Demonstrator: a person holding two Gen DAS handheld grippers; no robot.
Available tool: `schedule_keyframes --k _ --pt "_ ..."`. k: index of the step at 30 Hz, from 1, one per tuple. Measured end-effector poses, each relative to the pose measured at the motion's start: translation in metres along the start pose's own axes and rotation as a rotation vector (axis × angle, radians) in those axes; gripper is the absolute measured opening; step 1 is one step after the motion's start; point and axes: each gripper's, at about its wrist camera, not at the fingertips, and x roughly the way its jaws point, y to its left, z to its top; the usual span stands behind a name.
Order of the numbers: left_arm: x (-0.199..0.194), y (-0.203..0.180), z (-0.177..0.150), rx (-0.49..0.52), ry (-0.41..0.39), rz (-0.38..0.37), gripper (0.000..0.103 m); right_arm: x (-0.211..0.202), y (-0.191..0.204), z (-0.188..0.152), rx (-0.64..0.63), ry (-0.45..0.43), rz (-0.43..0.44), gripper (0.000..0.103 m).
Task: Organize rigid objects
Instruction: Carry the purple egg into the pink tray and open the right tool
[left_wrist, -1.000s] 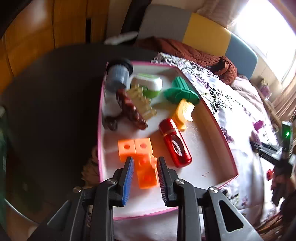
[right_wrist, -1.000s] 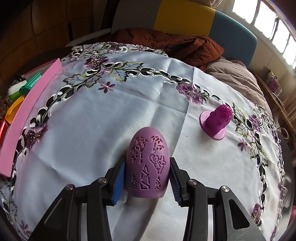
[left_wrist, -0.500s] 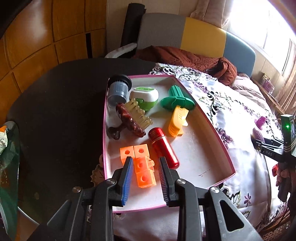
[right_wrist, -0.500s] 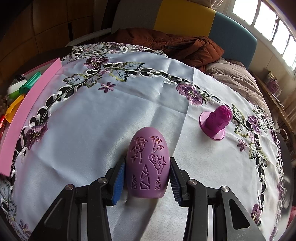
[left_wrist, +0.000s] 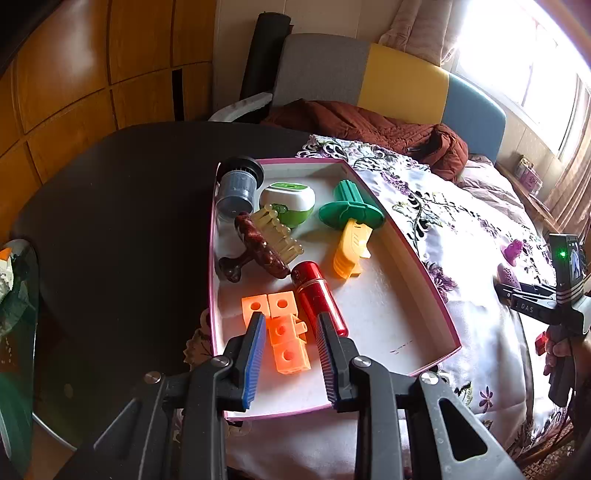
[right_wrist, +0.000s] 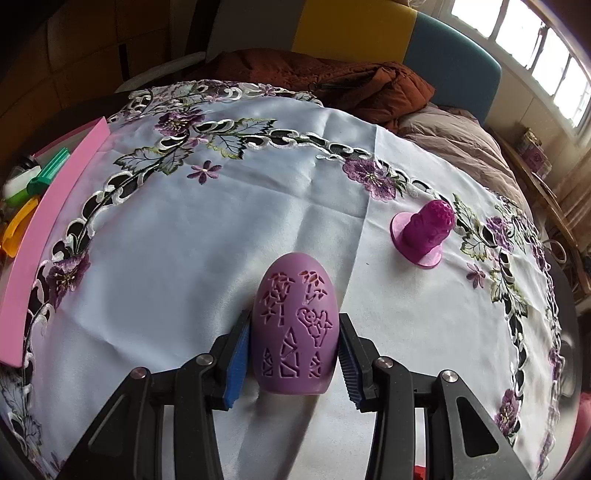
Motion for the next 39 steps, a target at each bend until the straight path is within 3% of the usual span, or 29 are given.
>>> schedule_keyframes --k 2,6,14,21,28,34,39 --pt "-0.001 0.002 0.0 -0.007 -0.003 -0.005 0.027 -0.002 0.001 0.002 0.019 0.019 0.0 0.044" --pt "-0.002 0.006 0.0 -0.021 -0.01 -0.011 0.027 -0.012 0.013 0.001 0.027 0.033 0.081 0.044" --pt "-0.001 0.017 -0.002 -0.052 -0.008 -0.016 0.027 -0.034 0.058 -0.001 -0.013 0.004 0.177 0.044" --pt "-0.005 0.028 -0.002 -0.087 -0.025 -0.004 0.027 -0.07 0.091 0.008 -0.033 -0.087 0.271 0.044" --pt "-0.006 0.04 -0.001 -0.114 -0.034 0.012 0.027 -0.097 0.151 0.019 -0.12 -0.139 0.388 0.044" --pt "-0.007 0.047 0.0 -0.128 -0.039 0.02 0.028 -0.093 0.204 0.017 -0.212 -0.105 0.437 0.044" --pt "-0.005 0.048 -0.001 -0.126 -0.032 0.02 0.027 -0.064 0.231 0.012 -0.251 -0.03 0.399 0.044"
